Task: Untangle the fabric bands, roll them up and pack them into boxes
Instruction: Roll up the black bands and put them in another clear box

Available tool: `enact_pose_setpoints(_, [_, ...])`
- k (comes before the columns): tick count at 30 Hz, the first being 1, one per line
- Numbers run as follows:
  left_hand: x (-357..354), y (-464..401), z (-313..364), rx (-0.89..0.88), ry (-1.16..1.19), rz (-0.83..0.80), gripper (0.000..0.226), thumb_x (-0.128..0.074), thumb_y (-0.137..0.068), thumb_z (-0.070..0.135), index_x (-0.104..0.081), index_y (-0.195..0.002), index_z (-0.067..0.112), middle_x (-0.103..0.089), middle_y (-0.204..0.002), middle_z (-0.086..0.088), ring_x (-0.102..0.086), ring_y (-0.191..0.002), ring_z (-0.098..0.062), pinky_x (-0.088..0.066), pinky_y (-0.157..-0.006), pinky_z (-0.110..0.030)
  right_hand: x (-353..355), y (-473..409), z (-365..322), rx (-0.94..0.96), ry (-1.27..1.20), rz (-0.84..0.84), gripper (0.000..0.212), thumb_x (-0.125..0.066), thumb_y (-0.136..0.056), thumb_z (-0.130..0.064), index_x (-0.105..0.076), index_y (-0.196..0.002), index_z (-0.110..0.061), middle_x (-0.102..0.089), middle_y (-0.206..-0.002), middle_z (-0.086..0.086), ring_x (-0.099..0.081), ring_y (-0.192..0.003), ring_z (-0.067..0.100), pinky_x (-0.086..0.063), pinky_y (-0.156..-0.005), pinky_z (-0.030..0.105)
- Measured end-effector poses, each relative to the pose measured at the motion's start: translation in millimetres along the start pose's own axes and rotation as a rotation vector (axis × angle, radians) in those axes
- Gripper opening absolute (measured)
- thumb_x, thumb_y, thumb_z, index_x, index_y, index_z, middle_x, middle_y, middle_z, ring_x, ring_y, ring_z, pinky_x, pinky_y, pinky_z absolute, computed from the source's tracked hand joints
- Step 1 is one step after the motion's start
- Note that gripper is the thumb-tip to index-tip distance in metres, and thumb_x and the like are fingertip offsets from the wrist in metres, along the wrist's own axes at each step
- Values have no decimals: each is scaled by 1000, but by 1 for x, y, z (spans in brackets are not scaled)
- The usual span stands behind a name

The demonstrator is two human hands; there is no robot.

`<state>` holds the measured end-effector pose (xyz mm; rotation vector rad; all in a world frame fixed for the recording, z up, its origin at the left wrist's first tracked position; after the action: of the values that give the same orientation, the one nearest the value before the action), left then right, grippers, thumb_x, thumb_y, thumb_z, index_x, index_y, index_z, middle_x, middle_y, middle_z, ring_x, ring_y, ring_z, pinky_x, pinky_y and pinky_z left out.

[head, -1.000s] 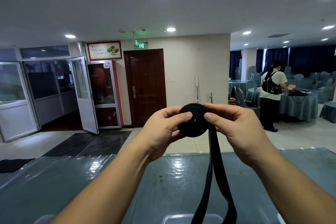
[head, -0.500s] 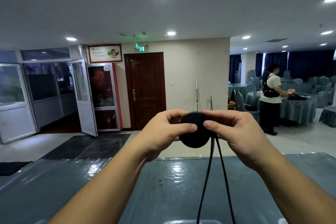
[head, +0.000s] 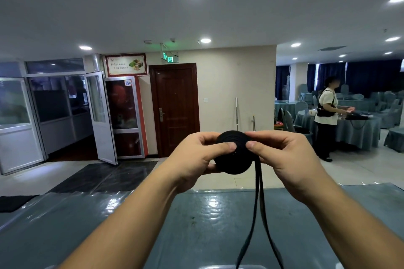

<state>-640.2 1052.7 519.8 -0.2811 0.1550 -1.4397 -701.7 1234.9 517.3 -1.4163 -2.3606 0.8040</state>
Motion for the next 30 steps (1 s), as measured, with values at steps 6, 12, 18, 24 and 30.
enact_pose_setpoints(6, [-5,1,-5,-57,130,61,26,-70,-95,11,-73,-120,5,-73,-121,-19,-72,-108,-26,-58,-99,-46,-3,2,2,18,-58,52,28,-73,-86,1,-79,-105,-19,-81,-100,3,-77,-99,18,-61,-88,28])
enact_pose_setpoints(12, [0,1,2,-40,4,7,23,-73,-93,10,-75,-115,2,-78,-104,-14,-76,-95,-22,-60,-74,-27,1,0,1,-19,21,-54,28,-71,-87,5,-78,-109,-10,-81,-99,5,-77,-98,22,-61,-84,25])
enact_pose_setpoints(18, [-2,-3,-4,-68,140,102,20,-69,-97,16,-76,-114,8,-74,-117,-21,-71,-106,-28,-58,-98,-45,-2,-1,7,15,-90,71,24,-72,-87,-3,-79,-105,-18,-81,-100,4,-77,-98,19,-61,-87,29])
enact_pose_setpoints(24, [2,1,2,-21,3,14,23,-74,-93,13,-75,-113,3,-78,-101,-13,-76,-93,-22,-60,-74,-28,0,-1,10,-30,-14,9,24,-72,-87,0,-78,-109,-10,-81,-100,8,-77,-100,25,-61,-93,39])
enact_pose_setpoints(30, [-2,0,-6,-34,148,83,26,-70,-96,20,-74,-119,9,-77,-113,-12,-72,-103,-23,-55,-100,-42,-4,1,10,32,-82,89,23,-73,-88,-5,-79,-105,-19,-81,-99,2,-77,-97,18,-61,-87,28])
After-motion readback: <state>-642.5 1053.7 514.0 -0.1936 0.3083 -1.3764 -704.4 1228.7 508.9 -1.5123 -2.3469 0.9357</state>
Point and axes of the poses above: each hand's wrist, its own y-axis away from the middle knuckle, its own x-axis out of the back of the hand, z = x × y, the point moved 3 cm from there along -y, towards the middle knuckle
